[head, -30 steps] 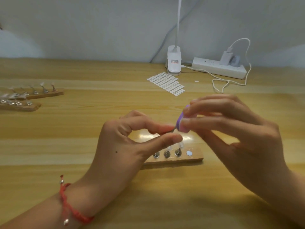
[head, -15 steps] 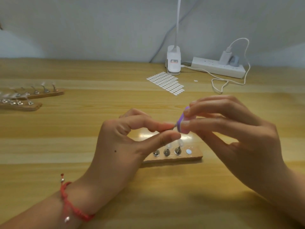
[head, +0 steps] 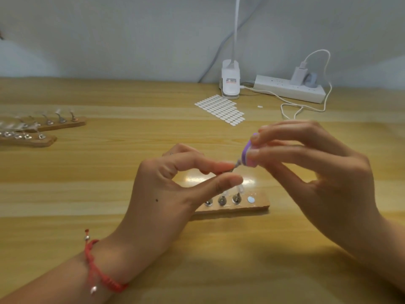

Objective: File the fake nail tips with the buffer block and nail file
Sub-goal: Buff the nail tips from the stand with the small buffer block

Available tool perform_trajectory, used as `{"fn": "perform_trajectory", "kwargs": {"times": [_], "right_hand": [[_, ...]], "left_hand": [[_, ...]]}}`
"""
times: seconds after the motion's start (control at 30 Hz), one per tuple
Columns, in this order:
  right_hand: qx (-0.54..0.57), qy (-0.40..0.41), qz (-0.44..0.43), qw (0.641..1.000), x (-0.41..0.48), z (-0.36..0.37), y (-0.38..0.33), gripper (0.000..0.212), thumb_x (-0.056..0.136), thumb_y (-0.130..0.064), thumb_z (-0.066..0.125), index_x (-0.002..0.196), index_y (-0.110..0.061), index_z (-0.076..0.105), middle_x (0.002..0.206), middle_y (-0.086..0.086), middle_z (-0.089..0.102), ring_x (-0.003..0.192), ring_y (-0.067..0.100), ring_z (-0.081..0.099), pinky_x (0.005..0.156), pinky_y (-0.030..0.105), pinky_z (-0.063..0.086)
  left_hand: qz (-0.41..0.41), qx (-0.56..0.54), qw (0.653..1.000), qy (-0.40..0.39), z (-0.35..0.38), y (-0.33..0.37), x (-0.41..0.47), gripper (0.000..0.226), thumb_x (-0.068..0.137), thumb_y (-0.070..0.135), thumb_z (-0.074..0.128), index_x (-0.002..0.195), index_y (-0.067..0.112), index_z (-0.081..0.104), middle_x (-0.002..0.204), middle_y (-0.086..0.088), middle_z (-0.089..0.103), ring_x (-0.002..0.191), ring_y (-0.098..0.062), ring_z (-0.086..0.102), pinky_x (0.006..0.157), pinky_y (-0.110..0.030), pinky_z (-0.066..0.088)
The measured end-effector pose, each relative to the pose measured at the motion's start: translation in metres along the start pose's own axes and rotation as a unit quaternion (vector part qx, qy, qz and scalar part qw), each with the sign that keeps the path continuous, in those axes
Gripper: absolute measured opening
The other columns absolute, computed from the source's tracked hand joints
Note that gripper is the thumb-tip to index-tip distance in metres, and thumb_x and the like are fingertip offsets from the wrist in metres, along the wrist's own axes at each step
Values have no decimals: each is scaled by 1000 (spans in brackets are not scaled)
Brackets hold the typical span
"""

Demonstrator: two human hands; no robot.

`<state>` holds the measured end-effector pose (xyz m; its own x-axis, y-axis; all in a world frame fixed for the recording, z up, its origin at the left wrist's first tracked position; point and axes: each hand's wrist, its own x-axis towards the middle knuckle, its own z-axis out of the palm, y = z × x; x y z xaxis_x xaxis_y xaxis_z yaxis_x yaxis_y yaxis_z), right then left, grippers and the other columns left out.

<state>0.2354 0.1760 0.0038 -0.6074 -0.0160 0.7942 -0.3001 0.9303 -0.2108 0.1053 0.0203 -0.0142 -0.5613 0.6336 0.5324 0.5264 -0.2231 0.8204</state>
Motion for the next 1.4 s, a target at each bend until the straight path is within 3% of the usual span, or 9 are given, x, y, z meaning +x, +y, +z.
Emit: {"fn": "perform_trajectory", "kwargs": {"times": [0.33,0.57,0.67,0.83,1.0,1.1,1.23,1.4], "right_hand": [[6,5,1,1000,0,1,-2,17,89,-6,70,104,-13,68,104,5,67,104,26,64,87,33,53],[7,10,-3,1000,0,1,-2,18,89,-7,70,105,-14,66,104,6,67,103,27,64,85,33,53],[7,12,9,1000,0,0,-2,21,89,-5,70,107,-15,65,105,5,66,103,26,64,85,34,54],[-4,6,13,1000,-1,0,1,19,90,-6,71,106,-14,66,105,5,66,102,27,64,84,35,53],[8,12,23,1000,0,-2,0,20,89,-6,68,107,-15,64,106,8,65,104,27,64,91,28,52],[-11,30,37,999,1,-7,3,20,89,-13,70,106,-20,63,107,2,65,101,22,65,86,35,51],[12,9,20,1000,-2,2,-2,21,89,-8,72,106,-19,66,106,4,66,103,20,64,88,27,52],[42,56,116,991,0,-9,18,18,89,-9,71,104,-18,68,106,5,66,103,28,65,88,50,52]], "left_hand": [[-15,-2,1000,-2,0,1,1,22,69,45,75,90,39,75,84,5,72,84,-16,67,79,-22,49],[-26,-7,1000,13,0,0,2,17,68,45,76,85,41,75,84,5,73,80,-12,64,69,-14,47],[-21,-12,1000,6,0,1,2,18,68,45,77,85,39,76,83,7,73,79,-11,67,73,-13,47],[-23,-7,1000,4,0,1,1,19,68,46,76,86,40,75,84,8,73,82,-14,67,78,-22,50],[-18,-2,1000,1,0,2,1,18,70,44,76,87,38,75,84,10,73,80,-10,66,75,-17,47],[-31,-6,999,11,-1,2,3,23,66,44,81,87,37,76,84,12,74,78,-6,64,74,-15,45],[-44,-22,999,21,0,4,4,23,61,39,84,82,36,76,79,14,74,73,0,61,71,-13,44],[-46,-34,998,10,2,7,4,18,70,35,73,87,33,75,84,17,75,79,-2,65,75,-17,47]]}}
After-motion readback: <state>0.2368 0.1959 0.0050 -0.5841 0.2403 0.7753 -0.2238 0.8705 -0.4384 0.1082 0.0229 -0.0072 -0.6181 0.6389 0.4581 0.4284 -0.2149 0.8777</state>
